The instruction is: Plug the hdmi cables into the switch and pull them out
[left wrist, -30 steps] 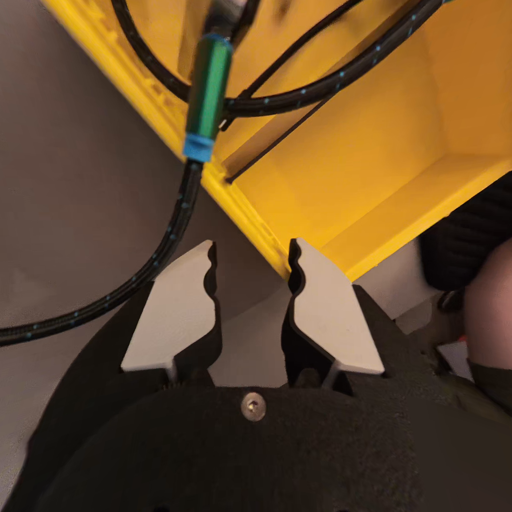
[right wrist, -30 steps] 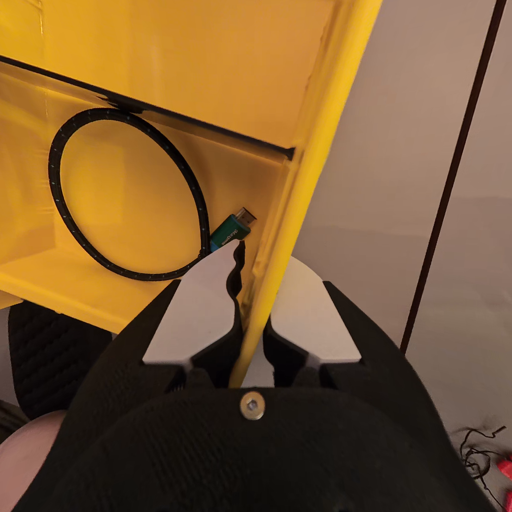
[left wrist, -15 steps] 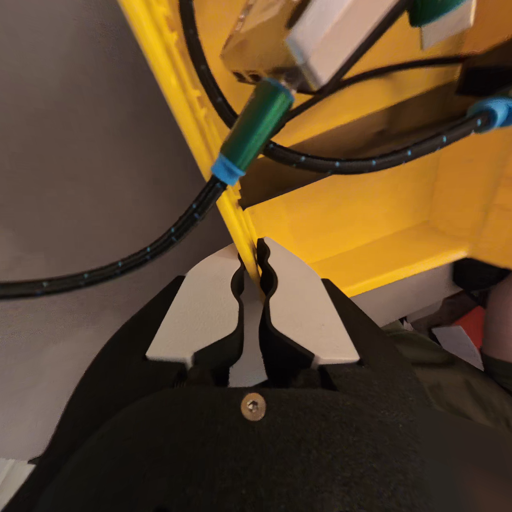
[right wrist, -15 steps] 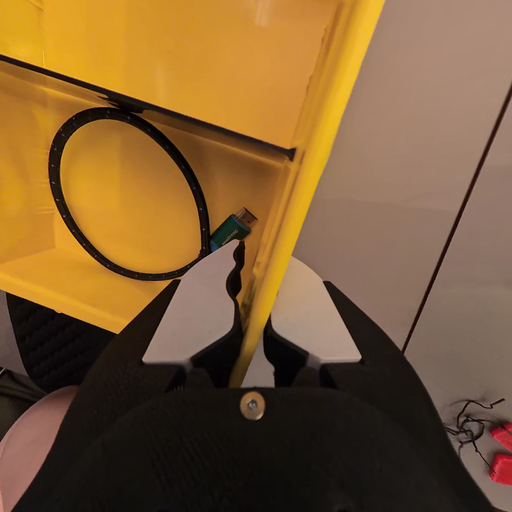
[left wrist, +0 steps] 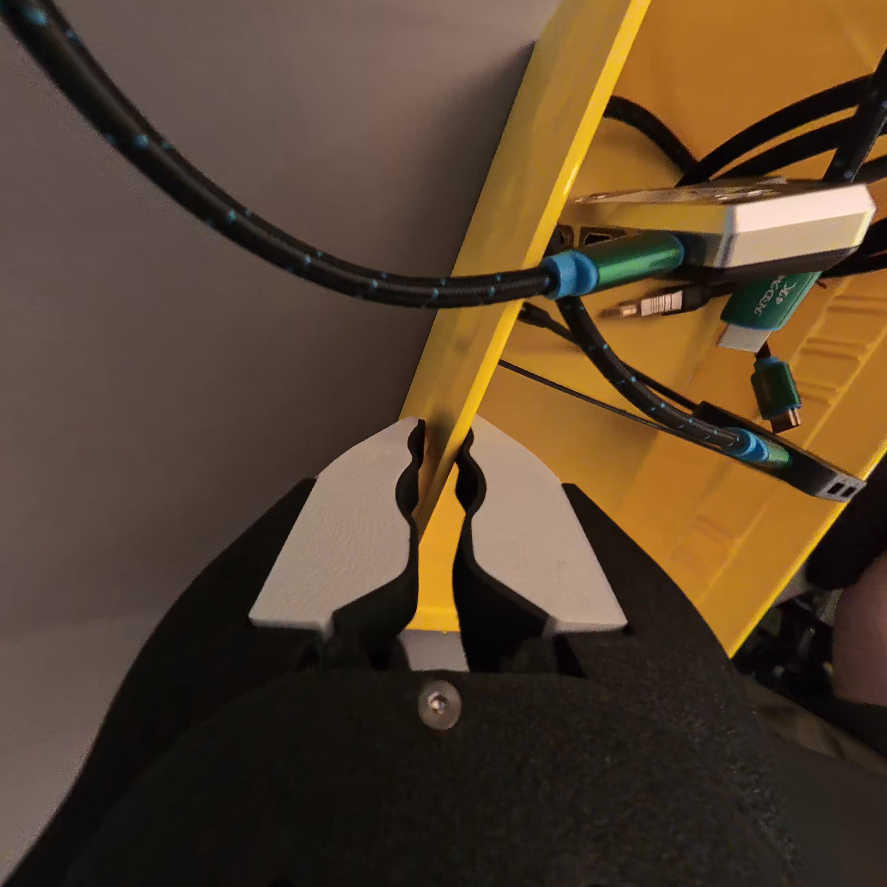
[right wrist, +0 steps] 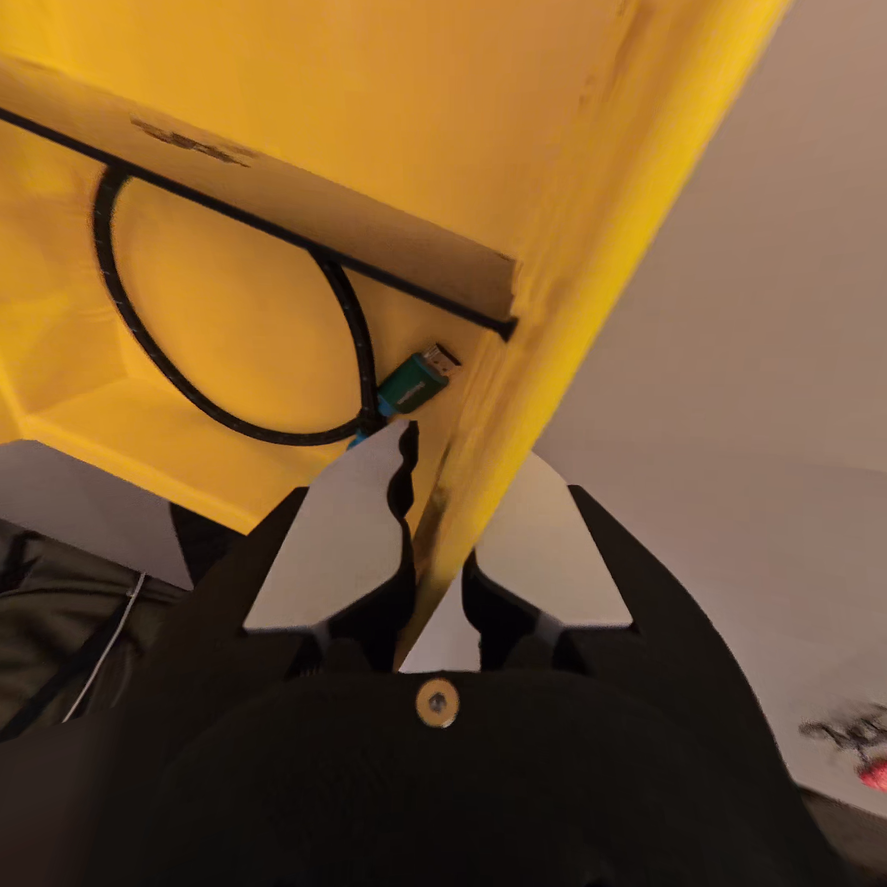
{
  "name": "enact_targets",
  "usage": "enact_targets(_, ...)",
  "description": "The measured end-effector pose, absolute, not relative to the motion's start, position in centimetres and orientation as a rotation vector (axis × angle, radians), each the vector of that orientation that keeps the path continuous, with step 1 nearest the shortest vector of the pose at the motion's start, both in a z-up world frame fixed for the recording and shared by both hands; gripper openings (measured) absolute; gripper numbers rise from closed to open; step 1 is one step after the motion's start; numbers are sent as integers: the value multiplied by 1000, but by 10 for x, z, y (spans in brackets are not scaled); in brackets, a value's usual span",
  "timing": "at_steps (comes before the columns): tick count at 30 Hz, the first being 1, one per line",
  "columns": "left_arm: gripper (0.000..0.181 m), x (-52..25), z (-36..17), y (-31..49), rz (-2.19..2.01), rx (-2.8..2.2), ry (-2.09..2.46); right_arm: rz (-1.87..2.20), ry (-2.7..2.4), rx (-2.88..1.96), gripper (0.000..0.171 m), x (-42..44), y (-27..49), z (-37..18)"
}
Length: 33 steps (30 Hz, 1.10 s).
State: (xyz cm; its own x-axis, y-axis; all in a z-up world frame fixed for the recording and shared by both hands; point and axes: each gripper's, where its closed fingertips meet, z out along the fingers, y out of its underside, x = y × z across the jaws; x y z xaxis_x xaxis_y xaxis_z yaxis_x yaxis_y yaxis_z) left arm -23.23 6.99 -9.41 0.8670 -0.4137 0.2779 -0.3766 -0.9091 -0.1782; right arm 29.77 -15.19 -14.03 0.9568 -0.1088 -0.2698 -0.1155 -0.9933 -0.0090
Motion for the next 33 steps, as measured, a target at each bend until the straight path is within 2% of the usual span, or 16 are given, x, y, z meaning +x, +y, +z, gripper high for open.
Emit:
enact_targets(2, 10, -260, -94, 77, -475, -2909, 547, 366, 166, -3150, 12, 289, -150, -141)
enact_targets(6, 11, -308, -94, 93, -516, -2867, 333, 433, 132, -3202, 15, 257, -140, -139)
enact_targets(13, 11, -368, -93, 113, -535, -2780, 86, 379, 54, -3276, 8, 231, -129, -142)
enact_targets(15, 12, -377, -93, 115, -547, -2774, 39, 385, 17, -3290, 11, 225, -129, -142)
enact_targets(33, 13, -363, -94, 112, -566, -2738, 0, 438, 85, -3309, 5, 229, -133, -141)
